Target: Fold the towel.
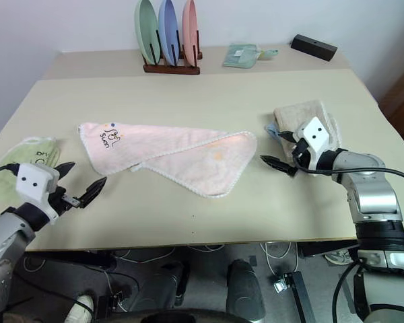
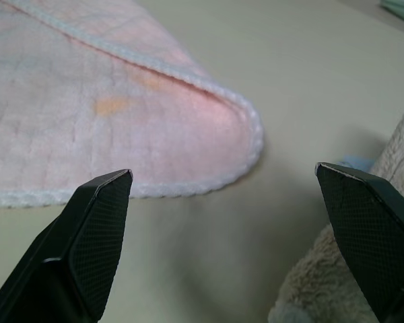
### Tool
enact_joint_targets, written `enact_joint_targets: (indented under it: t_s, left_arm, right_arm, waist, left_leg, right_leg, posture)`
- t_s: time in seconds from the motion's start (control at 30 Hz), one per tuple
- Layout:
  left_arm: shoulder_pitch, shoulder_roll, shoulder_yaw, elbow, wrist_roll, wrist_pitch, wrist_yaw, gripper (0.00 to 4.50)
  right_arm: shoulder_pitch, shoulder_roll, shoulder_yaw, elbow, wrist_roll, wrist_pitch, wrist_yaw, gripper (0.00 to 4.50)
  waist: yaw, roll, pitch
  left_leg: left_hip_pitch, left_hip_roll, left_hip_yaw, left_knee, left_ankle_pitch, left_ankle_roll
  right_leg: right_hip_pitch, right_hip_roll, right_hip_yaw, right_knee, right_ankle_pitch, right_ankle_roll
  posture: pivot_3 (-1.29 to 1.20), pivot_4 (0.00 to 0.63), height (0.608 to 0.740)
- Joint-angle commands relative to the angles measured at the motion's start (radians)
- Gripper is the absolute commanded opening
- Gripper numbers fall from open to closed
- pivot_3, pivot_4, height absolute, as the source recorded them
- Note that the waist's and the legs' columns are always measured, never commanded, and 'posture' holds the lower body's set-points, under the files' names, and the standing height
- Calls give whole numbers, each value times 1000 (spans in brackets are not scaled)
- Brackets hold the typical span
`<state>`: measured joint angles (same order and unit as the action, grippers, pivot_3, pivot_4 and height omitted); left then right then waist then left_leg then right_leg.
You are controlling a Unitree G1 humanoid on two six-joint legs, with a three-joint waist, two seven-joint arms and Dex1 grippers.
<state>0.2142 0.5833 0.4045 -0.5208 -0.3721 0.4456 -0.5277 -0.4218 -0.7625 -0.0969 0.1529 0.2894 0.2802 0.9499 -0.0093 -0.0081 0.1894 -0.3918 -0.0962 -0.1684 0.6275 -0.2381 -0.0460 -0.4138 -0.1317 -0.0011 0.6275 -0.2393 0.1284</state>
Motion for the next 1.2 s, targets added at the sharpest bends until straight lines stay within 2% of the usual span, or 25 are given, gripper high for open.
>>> enact_joint_targets:
  t_s: [0.03, 0.4, 0.63, 0.7, 0.8, 0.97, 1.2]
  left_arm:
    - [-7, 5, -12, -5, 19, -25, 2, 4500]
    - [-34, 23, -72, 23, 61, -56, -22, 4500]
    - [-140, 39, -213, 33, 95, -33, -47, 4500]
    - [-171, 93, -263, 49, 168, -41, -57, 4500]
    - [-223, 160, -271, 139, 257, -84, -38, 4500]
    - [-252, 233, -251, 296, 315, -146, -58, 4500]
    - [-286, 231, -272, 430, 299, -157, -125, 4500]
  right_arm:
    - [-24, 11, -4, -37, -5, -8, -20, 4440]
    - [13, 73, 32, -119, -13, 6, -68, 4440]
    - [37, 134, 69, -151, -1, 56, -100, 4440]
    - [49, 143, 69, -188, -1, 61, -116, 4440]
    - [63, 161, 58, -209, -7, 59, -154, 4440]
    - [92, 176, 78, -224, -25, 41, -188, 4440]
    - [72, 203, 84, -235, -29, 50, -210, 4440]
  waist:
    - [0, 0, 0]
    - [-1, 0, 0]
    - [4, 0, 0]
    - [1, 0, 0]
    - [-3, 0, 0]
    - [-3, 0, 0]
    - [-2, 0, 0]
  left_leg:
    - [0, 0, 0, 0, 0, 0]
    - [0, 0, 0, 0, 0, 0]
    - [0, 0, -1, 0, 0, 0]
    - [0, 0, 0, 0, 0, 0]
    - [0, 0, 0, -1, 0, 0]
    - [0, 1, 0, -2, 0, 0]
    - [0, 2, 0, -2, 0, 0]
  right_leg:
    - [0, 0, 0, 0, 0, 0]
    - [0, 0, 0, 0, 0, 0]
    - [0, 0, 0, 0, 0, 0]
    - [0, 0, 0, 0, 0, 0]
    - [-1, 1, 1, 1, 2, 3]
    - [-2, 2, 1, 1, 2, 3]
    - [-3, 3, 2, 1, 2, 3]
  posture:
    - [0, 150, 740]
    - [0, 150, 740]
    - [0, 150, 740]
    - [0, 150, 740]
    - [0, 150, 740]
    - [0, 150, 740]
    - [0, 150, 740]
